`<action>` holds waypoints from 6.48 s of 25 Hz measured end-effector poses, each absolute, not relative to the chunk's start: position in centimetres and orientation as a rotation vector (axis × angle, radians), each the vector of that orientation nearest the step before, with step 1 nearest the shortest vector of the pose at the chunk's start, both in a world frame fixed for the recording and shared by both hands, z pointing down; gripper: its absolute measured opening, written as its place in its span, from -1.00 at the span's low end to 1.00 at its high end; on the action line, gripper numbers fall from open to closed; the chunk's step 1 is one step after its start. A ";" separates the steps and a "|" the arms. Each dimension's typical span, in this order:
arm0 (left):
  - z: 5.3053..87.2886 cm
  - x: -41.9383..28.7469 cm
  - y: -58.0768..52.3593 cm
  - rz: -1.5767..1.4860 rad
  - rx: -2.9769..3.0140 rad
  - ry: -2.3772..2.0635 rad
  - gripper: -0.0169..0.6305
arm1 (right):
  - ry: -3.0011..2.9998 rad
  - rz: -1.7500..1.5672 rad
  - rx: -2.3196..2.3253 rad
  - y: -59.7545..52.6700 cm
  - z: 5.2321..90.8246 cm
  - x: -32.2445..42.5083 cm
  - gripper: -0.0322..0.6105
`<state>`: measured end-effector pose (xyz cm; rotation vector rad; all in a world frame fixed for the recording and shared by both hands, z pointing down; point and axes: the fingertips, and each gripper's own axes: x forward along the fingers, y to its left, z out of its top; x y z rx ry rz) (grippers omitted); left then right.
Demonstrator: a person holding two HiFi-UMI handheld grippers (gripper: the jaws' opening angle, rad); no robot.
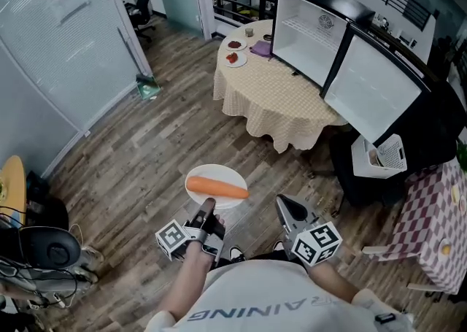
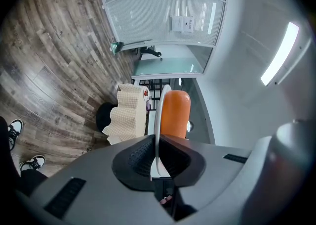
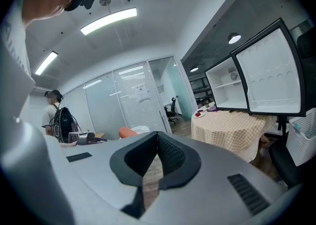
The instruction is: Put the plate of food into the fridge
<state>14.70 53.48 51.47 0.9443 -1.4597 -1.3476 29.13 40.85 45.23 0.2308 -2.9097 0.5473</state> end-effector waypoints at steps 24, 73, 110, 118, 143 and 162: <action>52.5 6.2 48.4 -1.351 0.939 -1.450 -0.87 | -2.887 0.560 0.247 36.1 46.9 20.4 -0.83; 50.4 -10.4 2.3 -0.978 1.234 -1.088 -0.87 | -2.817 0.575 0.955 -2.6 45.5 6.1 -0.83; 63.5 -9.2 -25.5 -0.682 1.232 -1.105 -0.88 | -2.614 0.702 1.263 -8.7 49.2 6.6 -0.83; 64.8 -9.0 -29.3 -0.669 1.187 -1.142 -0.88 | -2.607 0.716 1.235 -9.2 49.6 6.9 -0.83; 67.5 -8.1 -29.4 -0.269 1.286 -1.170 -0.77 | -2.615 0.798 1.194 -8.6 50.8 5.0 -0.83; 65.2 -6.3 -27.3 0.137 1.749 -0.986 -0.20 | -2.618 0.822 1.130 -7.4 51.6 3.4 -0.83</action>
